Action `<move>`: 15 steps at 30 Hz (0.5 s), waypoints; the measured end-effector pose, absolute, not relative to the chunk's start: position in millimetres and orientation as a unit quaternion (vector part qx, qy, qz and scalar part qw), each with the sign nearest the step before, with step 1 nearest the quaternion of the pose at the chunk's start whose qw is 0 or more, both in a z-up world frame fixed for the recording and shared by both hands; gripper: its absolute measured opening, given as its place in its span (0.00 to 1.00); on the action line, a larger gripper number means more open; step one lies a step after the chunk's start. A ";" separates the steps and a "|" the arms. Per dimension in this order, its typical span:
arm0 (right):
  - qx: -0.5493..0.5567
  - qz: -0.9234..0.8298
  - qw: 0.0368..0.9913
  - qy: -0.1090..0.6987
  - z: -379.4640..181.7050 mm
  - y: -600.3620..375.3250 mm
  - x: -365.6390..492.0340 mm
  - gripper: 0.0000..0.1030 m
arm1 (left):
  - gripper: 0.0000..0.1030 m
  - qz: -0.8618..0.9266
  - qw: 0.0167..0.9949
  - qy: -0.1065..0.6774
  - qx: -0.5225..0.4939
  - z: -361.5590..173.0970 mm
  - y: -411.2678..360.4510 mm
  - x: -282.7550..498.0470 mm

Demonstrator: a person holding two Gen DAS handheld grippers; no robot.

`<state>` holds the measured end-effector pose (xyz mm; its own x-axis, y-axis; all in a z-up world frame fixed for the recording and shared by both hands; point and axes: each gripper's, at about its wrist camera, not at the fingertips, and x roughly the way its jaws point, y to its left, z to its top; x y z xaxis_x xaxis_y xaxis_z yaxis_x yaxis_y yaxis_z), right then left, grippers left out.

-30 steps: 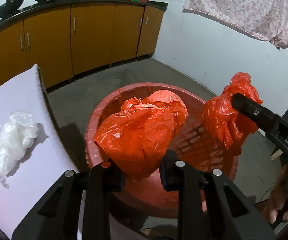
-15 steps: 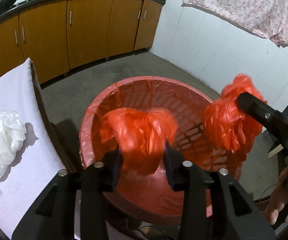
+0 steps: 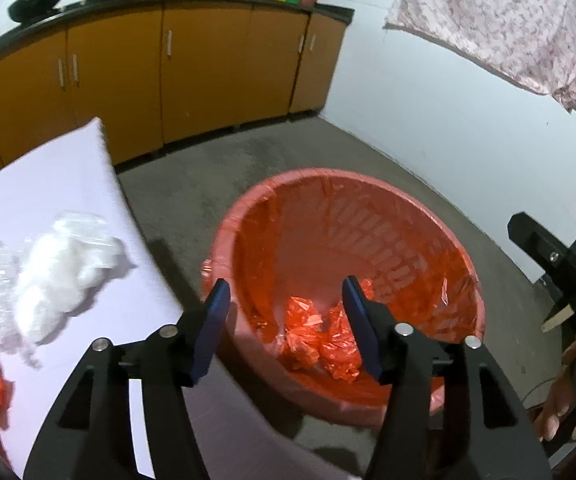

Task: Collect trash
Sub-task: 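Grasp the white plastic bag with the right gripper while the left grasps a clear bag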

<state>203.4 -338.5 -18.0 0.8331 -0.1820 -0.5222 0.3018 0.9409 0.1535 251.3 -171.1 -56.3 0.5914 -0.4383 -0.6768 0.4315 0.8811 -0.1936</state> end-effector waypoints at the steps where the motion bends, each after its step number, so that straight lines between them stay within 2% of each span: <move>1: 0.112 -0.127 0.951 0.257 -15.7 -335.0 201.6 0.72 | 0.61 -0.239 0.895 0.376 -0.004 -53.7 -167.1 248.3; 15: 0.089 -0.086 0.965 0.231 11.7 -270.3 173.6 0.87 | 0.76 -0.131 0.939 0.317 -0.033 -24.2 -67.5 186.0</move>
